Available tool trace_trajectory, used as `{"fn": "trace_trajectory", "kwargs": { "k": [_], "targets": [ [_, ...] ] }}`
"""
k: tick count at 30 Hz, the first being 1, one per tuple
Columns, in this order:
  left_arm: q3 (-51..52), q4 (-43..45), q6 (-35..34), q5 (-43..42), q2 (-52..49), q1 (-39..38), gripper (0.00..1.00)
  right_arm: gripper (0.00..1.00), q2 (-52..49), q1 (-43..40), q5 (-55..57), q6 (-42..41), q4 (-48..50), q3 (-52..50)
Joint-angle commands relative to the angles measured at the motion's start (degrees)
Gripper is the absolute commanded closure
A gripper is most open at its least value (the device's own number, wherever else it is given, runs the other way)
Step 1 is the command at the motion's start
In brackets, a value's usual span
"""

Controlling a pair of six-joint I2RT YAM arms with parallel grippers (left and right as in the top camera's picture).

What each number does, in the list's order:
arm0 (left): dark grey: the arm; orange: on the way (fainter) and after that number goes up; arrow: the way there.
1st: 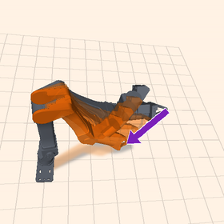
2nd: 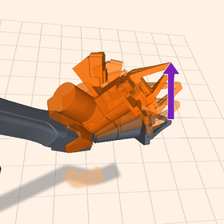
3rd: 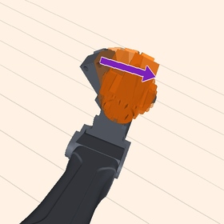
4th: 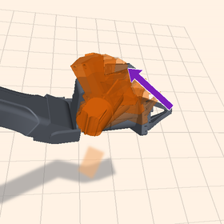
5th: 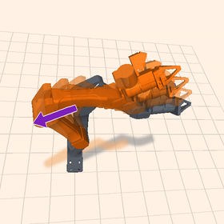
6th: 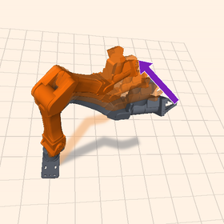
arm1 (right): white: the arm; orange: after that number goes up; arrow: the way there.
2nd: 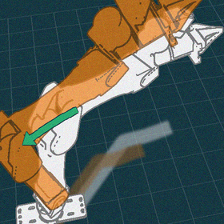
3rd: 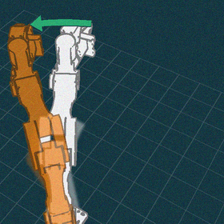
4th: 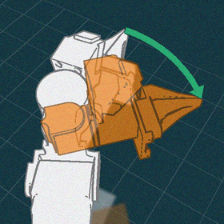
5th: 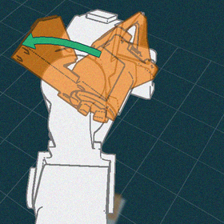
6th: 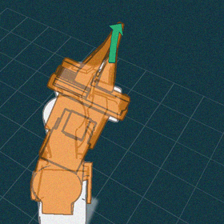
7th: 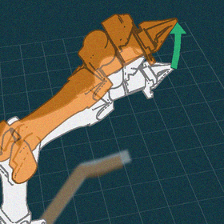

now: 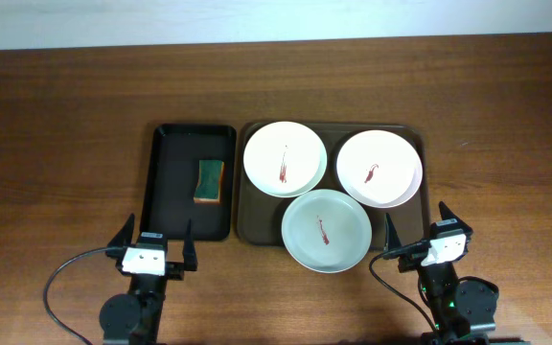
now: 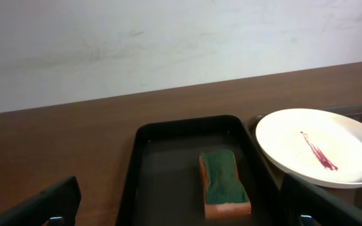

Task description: Clean dirty plates on tray and stack at the side

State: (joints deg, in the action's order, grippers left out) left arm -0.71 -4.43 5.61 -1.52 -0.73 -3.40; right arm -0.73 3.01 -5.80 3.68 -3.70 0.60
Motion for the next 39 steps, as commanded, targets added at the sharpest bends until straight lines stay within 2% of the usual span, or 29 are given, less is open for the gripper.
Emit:
{"fn": "trace_trajectory", "kwargs": {
  "k": [1,5,9,12,21,32,37,39],
  "targets": [
    [0.17,-0.13,0.94,-0.79,0.33,0.31,0.00,0.01,0.37,0.37,0.09,0.17,-0.39,-0.28],
    [0.17,-0.13,0.85,-0.87,0.33,0.31,0.00,0.01,0.37,0.37,0.09,0.15,-0.39,-0.28],
    [0.17,-0.17,-5.60,-0.87,0.33,0.31,0.00,0.01,0.37,0.37,0.09,0.17,-0.39,-0.28],
    [-0.15,-0.48,-6.51,-0.87,0.33,0.31,0.00,0.01,0.37,0.37,0.09,0.17,-0.39,-0.28],
    [-8.02,-10.58,-6.49,-0.83,-1.36,0.31,0.01,0.01,0.37,0.37,0.07,0.15,-0.39,-0.28],
    [-18.97,-12.46,-6.47,-0.85,-18.16,0.31,0.01,0.01,0.37,0.37,-0.13,-0.72,-0.24,-0.20],
    [-26.64,-15.72,-6.47,-0.85,-30.69,0.31,0.01,0.01,0.37,0.35,0.09,-7.39,-5.62,3.13],
    [-29.81,-17.68,-6.47,-0.87,-35.12,0.31,0.01,0.01,0.33,0.35,0.07,-7.43,-9.05,5.09]
  ]
}}
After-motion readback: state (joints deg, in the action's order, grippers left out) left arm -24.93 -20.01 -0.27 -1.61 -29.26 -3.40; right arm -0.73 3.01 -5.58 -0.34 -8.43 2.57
